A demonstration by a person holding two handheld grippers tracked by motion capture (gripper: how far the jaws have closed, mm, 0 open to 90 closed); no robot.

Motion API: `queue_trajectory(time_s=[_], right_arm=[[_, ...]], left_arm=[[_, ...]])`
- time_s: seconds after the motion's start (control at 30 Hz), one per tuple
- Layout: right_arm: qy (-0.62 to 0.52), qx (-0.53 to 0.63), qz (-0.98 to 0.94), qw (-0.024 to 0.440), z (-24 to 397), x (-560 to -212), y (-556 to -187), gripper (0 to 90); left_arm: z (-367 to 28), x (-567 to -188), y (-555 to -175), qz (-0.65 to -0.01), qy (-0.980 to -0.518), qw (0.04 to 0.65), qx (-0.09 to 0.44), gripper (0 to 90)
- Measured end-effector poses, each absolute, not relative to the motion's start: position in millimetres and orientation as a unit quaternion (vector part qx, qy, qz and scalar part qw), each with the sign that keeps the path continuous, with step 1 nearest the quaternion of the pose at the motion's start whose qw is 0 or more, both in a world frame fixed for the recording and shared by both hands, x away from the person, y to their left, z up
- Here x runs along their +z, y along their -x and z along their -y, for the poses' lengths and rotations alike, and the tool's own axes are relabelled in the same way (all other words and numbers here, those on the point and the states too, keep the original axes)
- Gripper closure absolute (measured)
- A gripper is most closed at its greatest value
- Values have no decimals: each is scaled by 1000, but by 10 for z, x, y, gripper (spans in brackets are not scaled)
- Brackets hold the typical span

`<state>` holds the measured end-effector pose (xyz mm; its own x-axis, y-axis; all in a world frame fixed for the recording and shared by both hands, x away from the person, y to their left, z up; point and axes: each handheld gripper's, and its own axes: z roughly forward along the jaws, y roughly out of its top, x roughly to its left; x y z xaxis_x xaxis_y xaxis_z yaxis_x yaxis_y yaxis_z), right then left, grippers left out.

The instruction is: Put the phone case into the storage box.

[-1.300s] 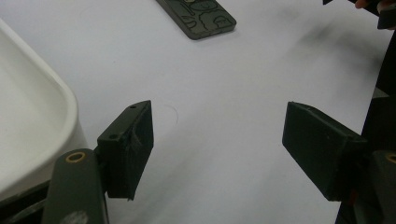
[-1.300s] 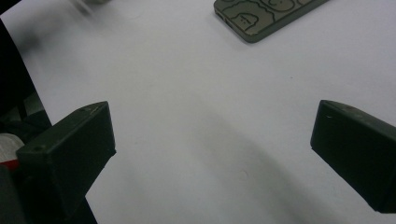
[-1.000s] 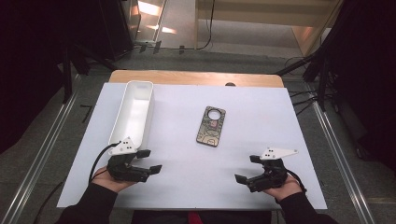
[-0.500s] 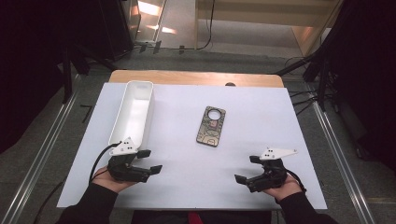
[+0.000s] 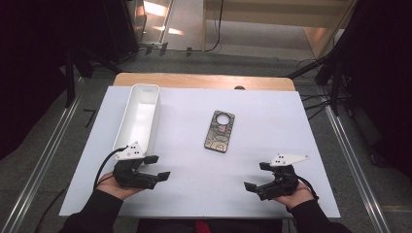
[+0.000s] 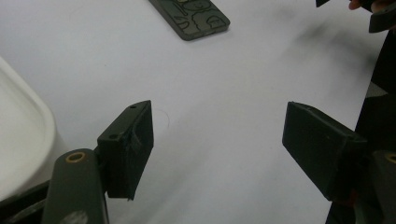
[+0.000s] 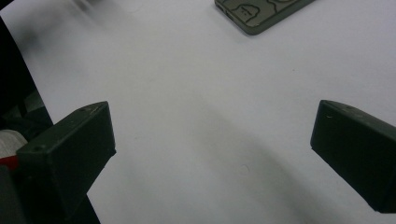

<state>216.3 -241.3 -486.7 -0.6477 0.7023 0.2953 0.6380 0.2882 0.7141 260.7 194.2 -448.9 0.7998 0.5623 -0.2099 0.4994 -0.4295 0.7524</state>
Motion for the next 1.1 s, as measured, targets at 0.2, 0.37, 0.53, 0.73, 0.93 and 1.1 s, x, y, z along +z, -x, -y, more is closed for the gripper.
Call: queue_trajectory(time_s=[0.2, 0.37, 0.53, 0.73, 0.93, 1.1], right_arm=[[-417, 426, -802, 39, 2413, -4868, -2162, 0], [-416, 426, -803, 39, 2412, -4870, -2160, 0], [-414, 427, -803, 40, 2410, -4869, -2156, 0], [-414, 427, -803, 40, 2409, -4870, -2157, 0], [-415, 426, -803, 40, 2412, -4873, -2158, 0], [-415, 425, -803, 39, 2412, -4876, -2159, 0]], left_arm=[[-1894, -4441, -2629, -319, -841, 435, 32, 249], [-1843, -4399, -2644, -317, -843, 434, 35, 248], [-1818, -4366, -2669, -320, -843, 432, 34, 248], [-1763, -4342, -2690, -318, -845, 429, 36, 248], [-1686, -4318, -2716, -317, -845, 429, 34, 213], [-1622, -4303, -2749, -322, -843, 429, 32, 212]])
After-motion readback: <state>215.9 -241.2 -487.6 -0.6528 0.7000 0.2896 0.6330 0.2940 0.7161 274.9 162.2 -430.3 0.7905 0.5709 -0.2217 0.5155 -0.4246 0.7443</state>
